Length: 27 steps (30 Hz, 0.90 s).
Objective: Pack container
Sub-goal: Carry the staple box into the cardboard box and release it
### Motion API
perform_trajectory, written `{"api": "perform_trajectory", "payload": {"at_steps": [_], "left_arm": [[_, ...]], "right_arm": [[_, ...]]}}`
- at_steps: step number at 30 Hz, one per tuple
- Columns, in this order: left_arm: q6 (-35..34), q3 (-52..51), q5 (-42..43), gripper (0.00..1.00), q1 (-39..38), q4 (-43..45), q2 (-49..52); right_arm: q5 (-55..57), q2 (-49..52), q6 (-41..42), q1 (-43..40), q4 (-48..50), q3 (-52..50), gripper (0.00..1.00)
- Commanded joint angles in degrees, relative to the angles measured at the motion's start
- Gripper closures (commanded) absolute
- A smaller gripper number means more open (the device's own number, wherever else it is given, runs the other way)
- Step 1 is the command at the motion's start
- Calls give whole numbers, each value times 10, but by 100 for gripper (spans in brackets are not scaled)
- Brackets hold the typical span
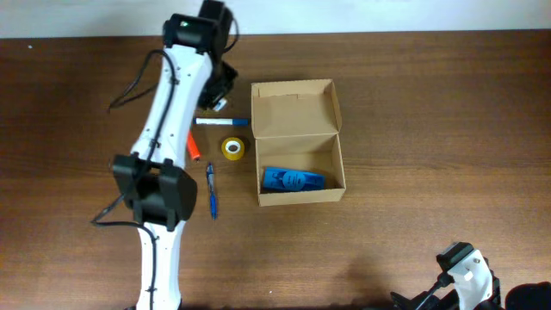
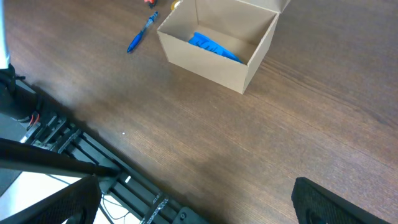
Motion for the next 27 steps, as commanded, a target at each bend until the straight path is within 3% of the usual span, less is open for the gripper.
{"api": "perform_trajectory", "payload": {"at_steps": [1,15,23,27], "left_arm": [[76,43,-25,81,-43,-7,0],[99,53,-15,80,-238,-57,0],[98,53,-19,80,-287,-42,0],[29,50,-69,74,-311,-69,0]], "right_arm": [[5,4,7,3,1,0,1],[5,4,7,3,1,0,1],[5,4,7,3,1,0,1],[5,4,7,3,1,0,1]]}}
